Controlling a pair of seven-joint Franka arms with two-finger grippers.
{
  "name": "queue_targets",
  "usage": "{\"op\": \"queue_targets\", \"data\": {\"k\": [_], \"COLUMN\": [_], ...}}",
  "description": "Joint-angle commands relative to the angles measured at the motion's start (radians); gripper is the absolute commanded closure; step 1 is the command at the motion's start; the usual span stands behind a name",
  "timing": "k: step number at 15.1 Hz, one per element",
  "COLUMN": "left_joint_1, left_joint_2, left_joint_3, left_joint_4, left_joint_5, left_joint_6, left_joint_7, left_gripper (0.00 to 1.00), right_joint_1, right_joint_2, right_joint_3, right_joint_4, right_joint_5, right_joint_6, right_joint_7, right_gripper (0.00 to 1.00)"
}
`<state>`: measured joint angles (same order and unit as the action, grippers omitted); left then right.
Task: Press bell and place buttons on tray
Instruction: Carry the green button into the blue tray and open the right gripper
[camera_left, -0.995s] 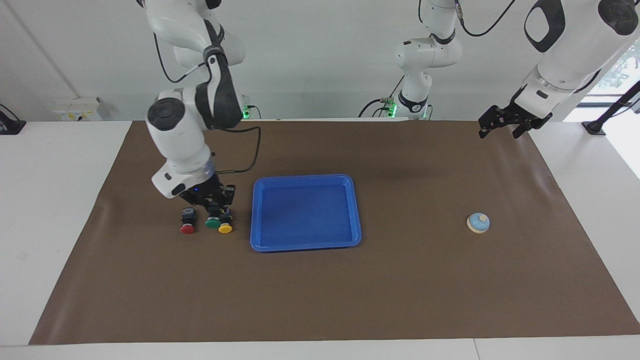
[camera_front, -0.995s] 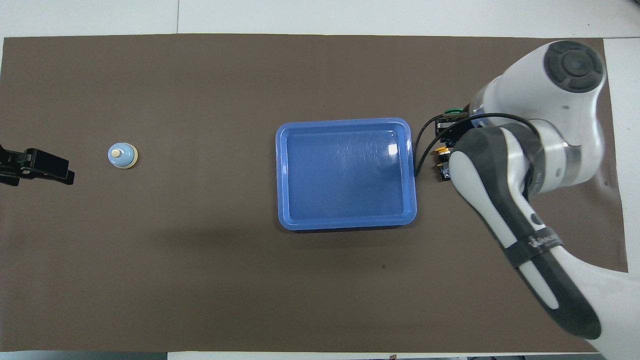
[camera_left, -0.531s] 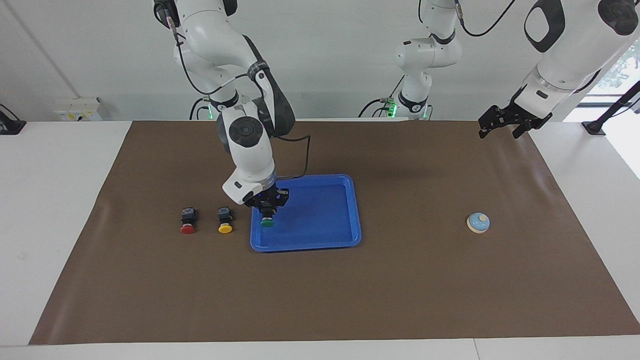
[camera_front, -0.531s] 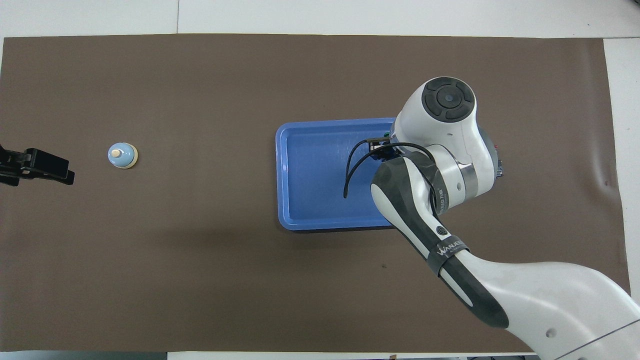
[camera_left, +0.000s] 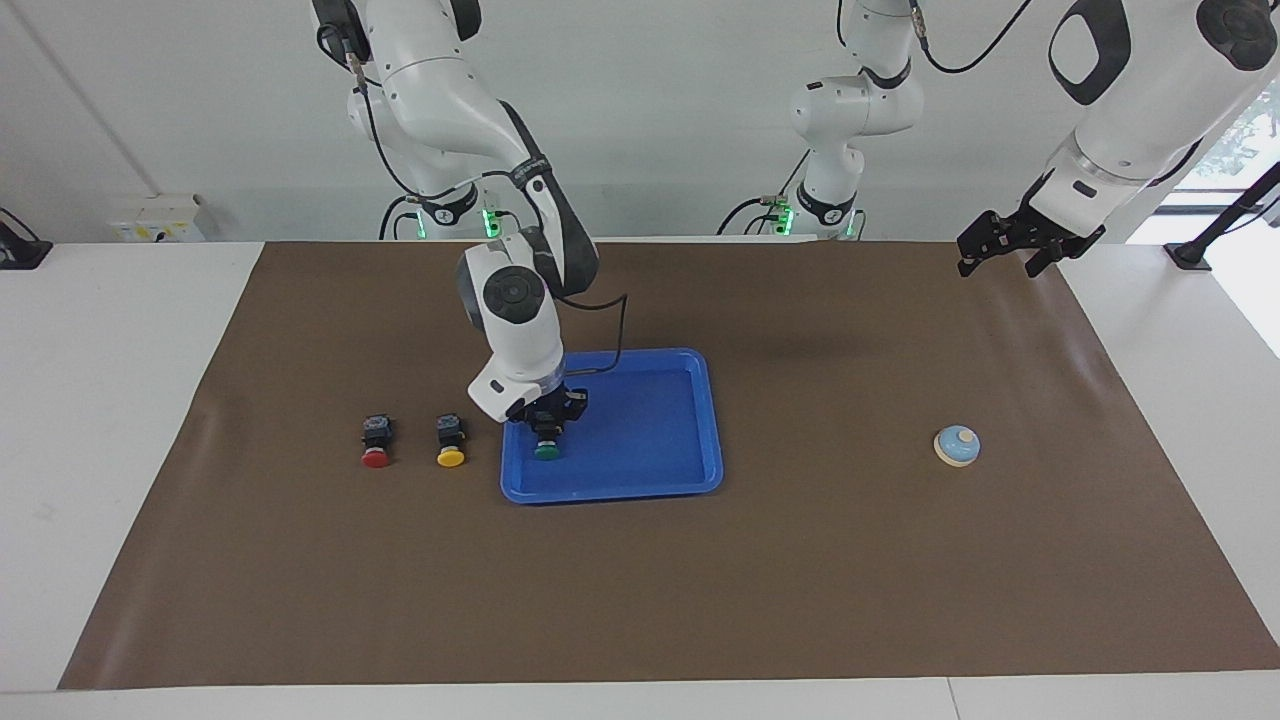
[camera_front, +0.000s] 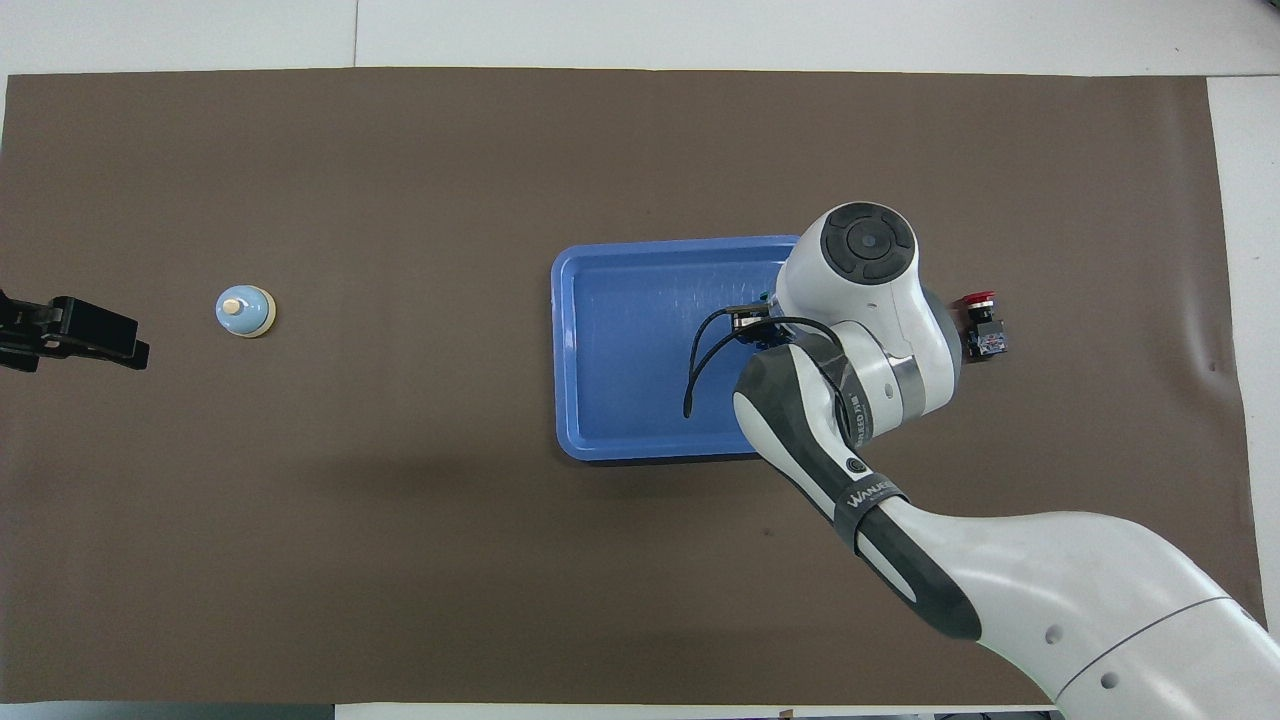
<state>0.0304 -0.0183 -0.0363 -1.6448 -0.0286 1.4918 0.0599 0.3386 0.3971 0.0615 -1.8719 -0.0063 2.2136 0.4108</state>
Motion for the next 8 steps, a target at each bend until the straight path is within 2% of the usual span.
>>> {"op": "queue_targets", "data": {"k": [1, 3, 5, 7, 8], "left_joint_1": [-0.004, -0.004, -0.004, -0.004, -0.004], "left_joint_2": [-0.025, -0.025, -0.025, -0.025, -0.025], "left_joint_3": [0.007, 0.007, 0.007, 0.007, 0.007], "left_joint_4": [-0.029, -0.029, -0.029, -0.030, -0.029], "left_joint_5": [-0.010, -0.010, -0.010, -0.010, -0.010], "left_joint_6": [0.016, 0.016, 0.016, 0.016, 0.016], "left_joint_7": [0.000, 0.000, 0.000, 0.000, 0.000], "left_gripper": [0.00, 0.00, 0.00, 0.00, 0.00], "right_joint_1": [0.017, 0.023, 0.020, -0.010, -0.057], "right_joint_2": [-0.037, -0.038, -0.046, -0.086, -0.113], "right_joint_3": [0.000, 0.000, -0.002, -0.014, -0.022], "right_joint_4": [-0.042, -0.044, -0.017, 0.058, 0.085], "right_joint_5": [0.009, 0.009, 0.008, -0.004, -0.006], "right_joint_6": [0.014, 0.012, -0.015, -0.116, -0.156], "right_joint_7": [0.028, 0.043, 0.034, 0.008, -0.028], "right_gripper": [0.84, 0.00, 0.00, 0.00, 0.00]}}
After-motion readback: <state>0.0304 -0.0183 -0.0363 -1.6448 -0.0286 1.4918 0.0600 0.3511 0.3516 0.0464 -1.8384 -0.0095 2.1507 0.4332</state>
